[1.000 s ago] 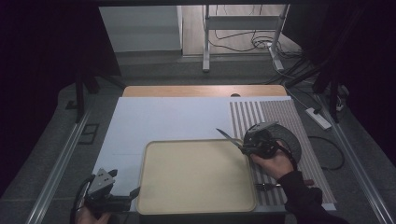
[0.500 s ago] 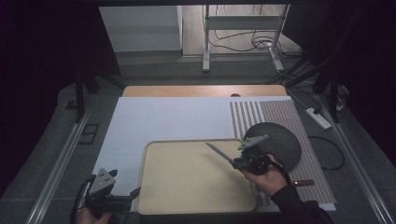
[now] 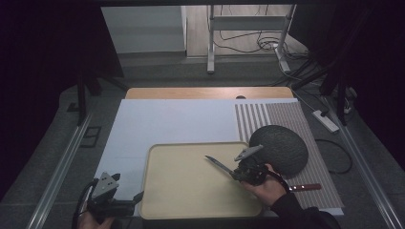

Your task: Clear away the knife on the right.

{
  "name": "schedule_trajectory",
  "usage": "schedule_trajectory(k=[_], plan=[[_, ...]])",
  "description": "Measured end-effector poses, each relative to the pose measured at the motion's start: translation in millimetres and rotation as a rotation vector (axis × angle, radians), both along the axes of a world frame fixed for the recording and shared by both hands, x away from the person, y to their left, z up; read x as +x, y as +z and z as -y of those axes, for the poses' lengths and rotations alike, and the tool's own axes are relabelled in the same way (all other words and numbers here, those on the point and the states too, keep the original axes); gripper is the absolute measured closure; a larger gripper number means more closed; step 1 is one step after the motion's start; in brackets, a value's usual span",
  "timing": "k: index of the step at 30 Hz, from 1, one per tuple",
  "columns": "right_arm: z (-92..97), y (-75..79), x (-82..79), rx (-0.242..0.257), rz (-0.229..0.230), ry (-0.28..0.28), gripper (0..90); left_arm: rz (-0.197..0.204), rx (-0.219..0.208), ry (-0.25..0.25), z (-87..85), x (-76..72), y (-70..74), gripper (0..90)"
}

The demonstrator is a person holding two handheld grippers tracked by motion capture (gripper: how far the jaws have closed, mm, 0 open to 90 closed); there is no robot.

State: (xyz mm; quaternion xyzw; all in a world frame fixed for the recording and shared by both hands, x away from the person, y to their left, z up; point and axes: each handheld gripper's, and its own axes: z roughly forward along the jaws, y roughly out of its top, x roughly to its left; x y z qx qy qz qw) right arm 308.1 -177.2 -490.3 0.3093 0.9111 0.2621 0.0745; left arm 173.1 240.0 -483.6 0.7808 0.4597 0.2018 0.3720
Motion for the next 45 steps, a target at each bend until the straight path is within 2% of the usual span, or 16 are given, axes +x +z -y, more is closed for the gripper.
schedule_trajectory(k=[6, 8, 9, 12, 14, 16, 17, 18, 22, 25, 29, 45], plan=[[-0.8, -8.9, -1.4, -0.037, -0.036, 0.013, 77.8, -0.001, -0.002, 0.002, -0.3, 0.1, 0.0, 0.0], [-0.3, -9.5, -1.1, -0.040, -0.046, 0.035, 71.7, -0.001, -0.002, 0.002, -0.3, 0.2, 0.0, 0.0], [-0.3, -9.5, -1.1, -0.040, -0.046, 0.035, 71.7, -0.002, -0.002, 0.002, -0.3, 0.2, -0.1, 0.0], [0.3, -2.4, -0.2, -0.027, -0.001, 0.023, 58.1, -0.003, -0.001, 0.002, -0.2, 0.4, -0.1, 0.0], [-0.2, 2.1, 1.9, -0.018, 0.019, 0.023, 56.7, -0.005, 0.000, 0.001, 0.0, 0.6, -0.2, 0.0], [-3.4, 4.0, 3.0, -0.013, 0.026, 0.048, 60.8, -0.005, 0.003, 0.001, 0.4, 0.7, -0.2, 0.0], [-8.7, 4.4, 3.5, -0.003, 0.018, 0.086, 70.1, -0.005, 0.005, 0.000, 0.6, 0.7, -0.1, 0.0], [-8.7, 4.4, 3.5, -0.003, 0.018, 0.086, 70.1, -0.006, 0.006, 0.000, 0.7, 0.8, -0.1, 0.0], [-22.0, 1.0, 5.4, 0.004, -0.014, 0.148, 89.0, -0.006, 0.006, -0.001, 0.6, 0.8, -0.2, 0.0], [-32.1, -4.8, 6.8, -0.009, -0.032, 0.178, 90.0, -0.007, 0.007, -0.001, 0.5, 0.9, -0.3, 0.0], [-38.8, -13.5, 8.1, -0.056, -0.035, 0.196, 90.0, -0.006, 0.009, -0.002, 0.6, 0.7, -0.3, 0.0], [-4.7, -12.6, 21.3, -0.044, -0.068, 0.081, 90.0, -0.007, 0.015, -0.001, 1.0, 0.6, -0.1, 0.0]])
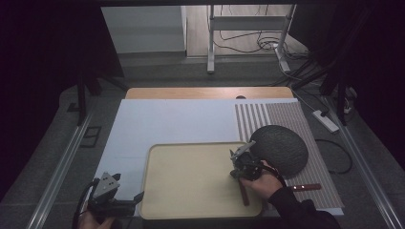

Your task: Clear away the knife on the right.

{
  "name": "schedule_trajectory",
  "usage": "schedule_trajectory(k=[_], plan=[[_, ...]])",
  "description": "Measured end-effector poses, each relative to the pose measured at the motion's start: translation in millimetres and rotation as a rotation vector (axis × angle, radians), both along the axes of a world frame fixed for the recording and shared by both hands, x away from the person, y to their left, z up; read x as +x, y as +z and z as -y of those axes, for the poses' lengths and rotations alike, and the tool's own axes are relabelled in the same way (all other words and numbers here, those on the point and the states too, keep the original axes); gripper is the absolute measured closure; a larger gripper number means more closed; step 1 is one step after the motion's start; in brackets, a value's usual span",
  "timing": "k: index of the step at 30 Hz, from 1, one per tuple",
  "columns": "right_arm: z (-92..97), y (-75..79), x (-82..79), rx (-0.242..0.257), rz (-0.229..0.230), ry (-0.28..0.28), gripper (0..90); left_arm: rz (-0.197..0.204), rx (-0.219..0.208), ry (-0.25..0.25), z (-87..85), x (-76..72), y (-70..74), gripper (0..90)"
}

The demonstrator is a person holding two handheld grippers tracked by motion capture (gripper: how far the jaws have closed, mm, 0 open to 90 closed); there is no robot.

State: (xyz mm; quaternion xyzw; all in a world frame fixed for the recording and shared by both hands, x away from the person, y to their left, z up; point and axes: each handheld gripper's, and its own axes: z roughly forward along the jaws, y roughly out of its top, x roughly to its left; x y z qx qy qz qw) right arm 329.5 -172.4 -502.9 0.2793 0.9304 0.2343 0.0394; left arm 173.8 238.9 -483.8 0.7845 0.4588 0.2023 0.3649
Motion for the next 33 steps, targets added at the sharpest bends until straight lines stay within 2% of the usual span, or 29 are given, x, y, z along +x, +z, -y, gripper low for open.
schedule_trajectory(k=[12, 24, 33], plan=[[20.1, 2.5, 7.1, -0.007, -0.039, -0.080, 90.0, 0.000, 0.003, 0.002, 0.3, 0.0, -0.1, 0.0], [31.2, 4.1, 13.8, -0.025, -0.033, -0.124, 90.0, 0.000, 0.002, 0.006, 0.5, 0.2, -0.2, 0.0], [34.5, 4.5, 17.1, -0.026, -0.032, -0.136, 90.0, -0.001, 0.004, 0.006, 0.7, 0.2, -0.2, 0.0]])
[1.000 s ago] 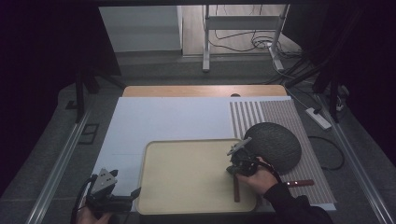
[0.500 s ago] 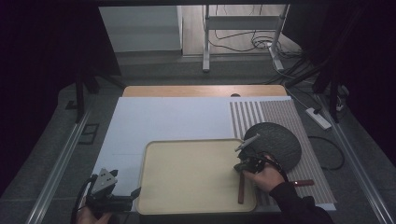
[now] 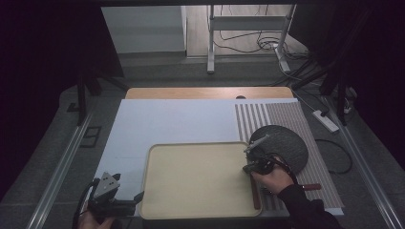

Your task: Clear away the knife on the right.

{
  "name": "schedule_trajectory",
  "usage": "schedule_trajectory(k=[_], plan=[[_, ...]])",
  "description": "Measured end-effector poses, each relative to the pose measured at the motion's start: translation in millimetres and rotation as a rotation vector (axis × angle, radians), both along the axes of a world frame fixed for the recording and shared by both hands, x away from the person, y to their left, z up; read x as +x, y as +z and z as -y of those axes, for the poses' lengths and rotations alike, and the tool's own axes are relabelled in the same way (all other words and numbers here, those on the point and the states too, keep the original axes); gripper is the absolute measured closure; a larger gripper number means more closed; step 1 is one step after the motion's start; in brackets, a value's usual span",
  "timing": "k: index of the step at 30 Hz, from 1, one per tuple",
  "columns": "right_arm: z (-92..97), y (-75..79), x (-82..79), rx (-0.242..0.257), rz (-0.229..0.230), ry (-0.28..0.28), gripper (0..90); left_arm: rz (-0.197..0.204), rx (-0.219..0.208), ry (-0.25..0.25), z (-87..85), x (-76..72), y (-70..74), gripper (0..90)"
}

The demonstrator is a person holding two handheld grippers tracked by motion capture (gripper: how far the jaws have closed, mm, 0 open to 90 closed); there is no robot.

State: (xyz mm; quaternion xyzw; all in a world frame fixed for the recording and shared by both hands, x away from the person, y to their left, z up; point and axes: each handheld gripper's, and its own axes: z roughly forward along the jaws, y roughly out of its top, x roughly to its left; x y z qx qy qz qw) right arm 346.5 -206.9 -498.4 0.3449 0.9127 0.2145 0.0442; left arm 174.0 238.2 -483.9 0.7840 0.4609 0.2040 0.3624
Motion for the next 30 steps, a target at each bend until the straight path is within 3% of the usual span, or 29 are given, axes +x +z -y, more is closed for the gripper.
schedule_trajectory(k=[5, 16, 30], plan=[[-0.3, 0.0, 0.4, 0.000, 0.003, -0.001, 89.9, 0.000, 0.004, -0.003, 0.4, 0.0, 0.0, 0.0], [-5.1, 2.8, -1.5, 0.013, 0.034, 0.014, 80.3, -0.002, -0.011, -0.003, -1.2, 0.3, -0.2, 0.2], [-12.9, 10.2, -3.6, 0.052, 0.077, 0.035, 56.7, -0.004, -0.004, -0.010, -0.1, 0.4, -0.2, 0.6]])
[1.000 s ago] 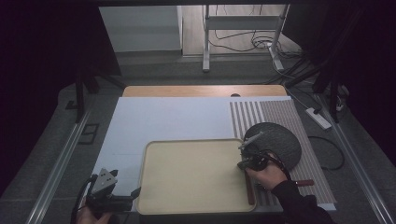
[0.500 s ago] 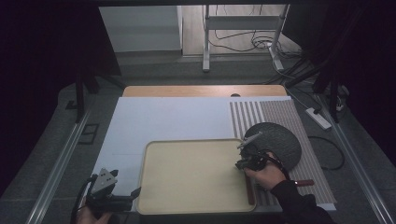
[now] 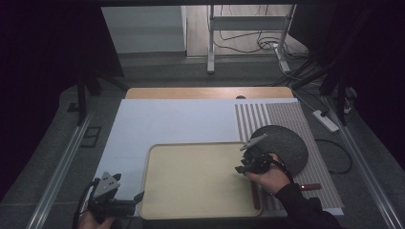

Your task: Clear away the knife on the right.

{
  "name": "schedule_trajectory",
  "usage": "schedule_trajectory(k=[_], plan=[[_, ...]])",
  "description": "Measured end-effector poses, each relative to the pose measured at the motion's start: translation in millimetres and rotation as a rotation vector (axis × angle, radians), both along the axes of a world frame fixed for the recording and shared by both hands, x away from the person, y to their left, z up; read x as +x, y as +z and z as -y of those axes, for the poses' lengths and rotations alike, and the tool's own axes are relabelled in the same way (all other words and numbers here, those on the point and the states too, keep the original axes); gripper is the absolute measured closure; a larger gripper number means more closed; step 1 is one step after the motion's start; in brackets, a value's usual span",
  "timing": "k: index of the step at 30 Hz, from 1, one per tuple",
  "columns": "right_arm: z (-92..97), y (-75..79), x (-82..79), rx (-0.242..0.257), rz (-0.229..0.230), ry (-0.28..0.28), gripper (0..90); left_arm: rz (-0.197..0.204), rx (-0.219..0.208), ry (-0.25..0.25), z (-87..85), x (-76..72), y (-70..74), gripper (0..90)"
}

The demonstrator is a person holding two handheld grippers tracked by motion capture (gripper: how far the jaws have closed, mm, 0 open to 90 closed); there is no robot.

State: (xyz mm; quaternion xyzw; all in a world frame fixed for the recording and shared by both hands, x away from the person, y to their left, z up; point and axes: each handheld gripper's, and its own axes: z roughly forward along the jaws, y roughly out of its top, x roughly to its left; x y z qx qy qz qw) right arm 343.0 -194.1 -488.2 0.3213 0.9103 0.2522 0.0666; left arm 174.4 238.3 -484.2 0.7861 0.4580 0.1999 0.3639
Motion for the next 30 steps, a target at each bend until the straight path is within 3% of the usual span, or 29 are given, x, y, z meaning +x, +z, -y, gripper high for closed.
schedule_trajectory(k=[8, 17, 22, 30], plan=[[-0.7, 2.1, 0.8, 0.019, 0.024, -0.009, 40.0, -0.001, 0.003, -0.004, 0.4, 0.0, 0.0, 1.0], [-5.2, 7.9, -4.4, 0.009, 0.074, 0.014, 30.6, -0.001, -0.006, -0.002, -1.1, 0.1, 0.0, 1.0], [-5.0, 9.3, -6.6, 0.013, 0.080, 0.020, 27.0, -0.002, -0.019, 0.000, -2.0, 0.2, -0.1, 0.9], [0.9, 11.2, -7.1, 0.074, 0.063, 0.009, 18.3, -0.002, -0.025, 0.001, -2.6, 0.3, -0.1, 0.9]])
